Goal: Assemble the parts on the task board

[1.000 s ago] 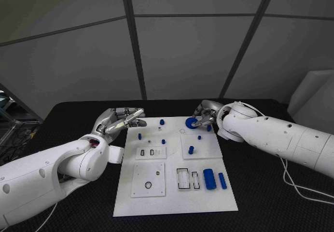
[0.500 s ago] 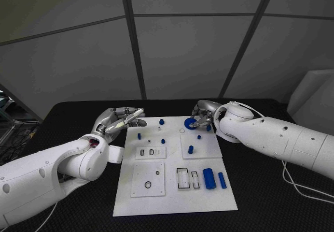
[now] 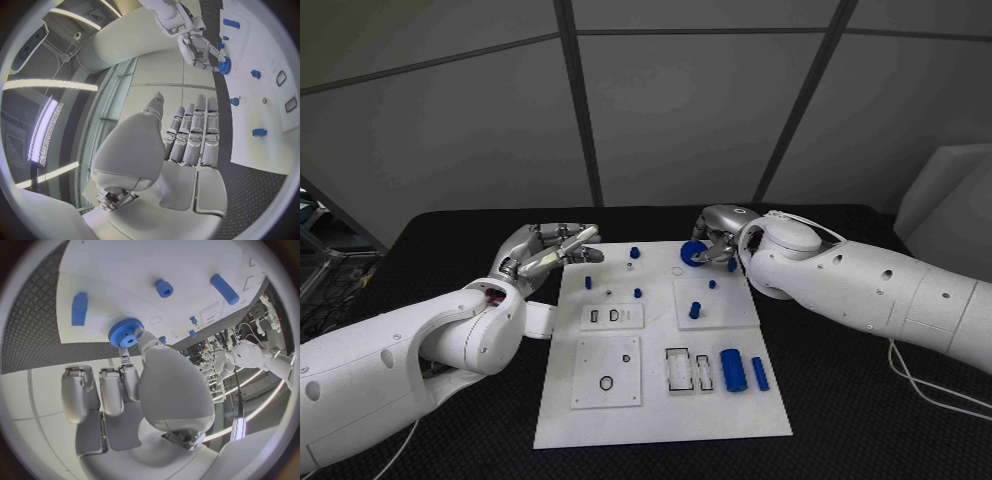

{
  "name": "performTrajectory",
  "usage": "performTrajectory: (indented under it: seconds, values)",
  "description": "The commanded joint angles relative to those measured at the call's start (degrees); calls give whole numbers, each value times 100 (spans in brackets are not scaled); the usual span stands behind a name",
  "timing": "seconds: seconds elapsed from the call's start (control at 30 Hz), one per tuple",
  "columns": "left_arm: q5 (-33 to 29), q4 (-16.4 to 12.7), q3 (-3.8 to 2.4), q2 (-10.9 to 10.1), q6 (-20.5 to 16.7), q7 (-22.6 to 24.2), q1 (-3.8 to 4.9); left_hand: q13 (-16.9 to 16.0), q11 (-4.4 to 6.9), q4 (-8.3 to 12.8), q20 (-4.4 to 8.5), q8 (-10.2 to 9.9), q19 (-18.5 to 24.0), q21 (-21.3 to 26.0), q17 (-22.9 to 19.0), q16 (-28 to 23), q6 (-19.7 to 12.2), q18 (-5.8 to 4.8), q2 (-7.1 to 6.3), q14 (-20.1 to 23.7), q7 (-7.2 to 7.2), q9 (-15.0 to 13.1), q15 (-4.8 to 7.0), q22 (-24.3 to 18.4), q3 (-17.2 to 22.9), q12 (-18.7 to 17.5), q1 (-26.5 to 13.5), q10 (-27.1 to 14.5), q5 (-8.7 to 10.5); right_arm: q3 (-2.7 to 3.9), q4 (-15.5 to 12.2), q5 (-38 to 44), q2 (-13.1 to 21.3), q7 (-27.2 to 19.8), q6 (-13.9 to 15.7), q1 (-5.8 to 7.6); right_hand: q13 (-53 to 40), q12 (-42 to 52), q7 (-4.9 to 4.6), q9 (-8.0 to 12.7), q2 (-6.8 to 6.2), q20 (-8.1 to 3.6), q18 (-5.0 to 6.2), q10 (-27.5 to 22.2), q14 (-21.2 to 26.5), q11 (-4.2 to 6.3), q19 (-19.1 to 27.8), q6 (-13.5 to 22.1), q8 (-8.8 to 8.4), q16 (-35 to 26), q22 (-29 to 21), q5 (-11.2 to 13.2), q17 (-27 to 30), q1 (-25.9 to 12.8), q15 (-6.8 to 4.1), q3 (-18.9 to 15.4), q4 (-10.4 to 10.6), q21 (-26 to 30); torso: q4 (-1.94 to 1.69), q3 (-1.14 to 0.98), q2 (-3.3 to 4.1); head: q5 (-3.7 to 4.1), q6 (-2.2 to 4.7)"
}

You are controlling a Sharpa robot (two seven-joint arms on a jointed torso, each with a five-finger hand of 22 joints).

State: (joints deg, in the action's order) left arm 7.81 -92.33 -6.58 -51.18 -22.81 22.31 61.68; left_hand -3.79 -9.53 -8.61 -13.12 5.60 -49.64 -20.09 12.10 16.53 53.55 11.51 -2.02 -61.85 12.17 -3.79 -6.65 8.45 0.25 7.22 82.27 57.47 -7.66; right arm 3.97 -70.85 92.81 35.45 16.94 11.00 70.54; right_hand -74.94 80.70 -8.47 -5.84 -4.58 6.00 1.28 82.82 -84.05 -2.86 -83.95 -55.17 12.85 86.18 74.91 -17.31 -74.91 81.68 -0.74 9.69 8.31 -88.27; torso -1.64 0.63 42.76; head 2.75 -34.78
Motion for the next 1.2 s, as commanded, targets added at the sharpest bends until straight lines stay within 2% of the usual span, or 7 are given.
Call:
performTrajectory:
  seconds: [0.03, 0.23, 0.43, 0.63, 0.73, 0.87, 1.2]
  values:
    - [34, 3, -4, 9, 65, 6, 7, 3, -4, 10, -25, -22, -5, 25, 9, -23, 29, -102, 54, 34, 13, -1, -5, -9, -37, -11, -21, -3, 31, 4, -246, 296, 63, 16, 376, 11, -463, 37, 75, -23, 21, -50, -50, 25, -434, 0, -361, -130, 12, 32, 1186, -36, -730, 34, -32, 54, 2, -29, 1, -4, -1, -20, 9]
    - [34, 12, -3, 10, 64, 5, 6, 4, -5, 9, -25, -23, -5, 26, 10, -24, 28, -102, 58, 34, 15, -1, -6, -9, -37, -13, -21, -6, 31, 6, -721, 487, 123, 13, 572, 10, -448, 19, 76, -16, 1, -57, -58, 15, -439, 4, -384, -132, -12, 43, 1217, -60, -753, 30, -36, 95, -10, -43, -6, 8, -6, -6, 21]
    - [34, 8, -3, 5, 60, 1, 6, 4, -5, 9, -25, -23, -5, 26, 10, -24, 28, -102, 58, 34, 15, -1, -6, -9, -37, -13, -21, -6, 31, 4, -851, 662, -71, 55, 721, 11, -454, 18, 70, -6, -23, -60, -59, 18, -440, 1, -389, -123, -45, 45, 1225, -75, -759, 20, -37, 137, -19, -47, -16, 6, 1, -23, 22]
    - [34, 2, -4, -1, 58, 3, 7, 4, -5, 9, -25, -23, -5, 26, 10, -24, 28, -102, 58, 34, 15, -1, -6, -9, -37, -13, -21, -6, 31, 0, -733, 724, -362, 69, 742, 5, -453, 17, 69, -4, -28, -61, -60, 17, -440, -1, -391, -125, -50, 45, 1228, -81, -759, 16, -36, 147, -19, -48, -18, 19, -1, -41, 23]
    - [34, 2, -4, -3, 56, 5, 8, 4, -5, 9, -25, -23, -5, 26, 10, -24, 28, -102, 58, 34, 15, -1, -6, -9, -37, -13, -21, -6, 31, -5, -632, 736, -513, 57, 726, -9, -452, 14, 68, -3, -29, -61, -60, 16, -439, -1, -390, -128, -55, 43, 1226, -85, -753, 12, -36, 158, -19, -47, -14, 11, 5, -58, 22]
    - [34, 1, -4, -5, 55, 5, 9, 5, -10, 10, -26, -29, -5, 27, 12, -26, 22, -103, 63, 35, 22, 1, -8, -10, -40, -19, -22, -14, 31, -48, -521, 738, -646, 39, 692, -17, -445, 8, 68, -2, -30, -61, -59, 11, -438, -2, -387, -127, -58, 40, 1223, -86, -747, 10, -35, 163, -20, -46, -20, 13, 4, -55, 9]
    - [34, 5, -5, 16, 62, 11, 10, 5, -10, 10, -26, -29, -5, 27, 12, -26, 22, -103, 63, 35, 22, 1, -8, -10, -40, -19, -22, -14, 31, -133, -158, 735, -989, -8, 551, -47, -434, -6, 60, 6, -47, -60, -60, 1, -438, -7, -390, -118, -83, 41, 1227, -83, -751, -7, -32, 190, -21, -48, 0, -2, 3, -91, -1]
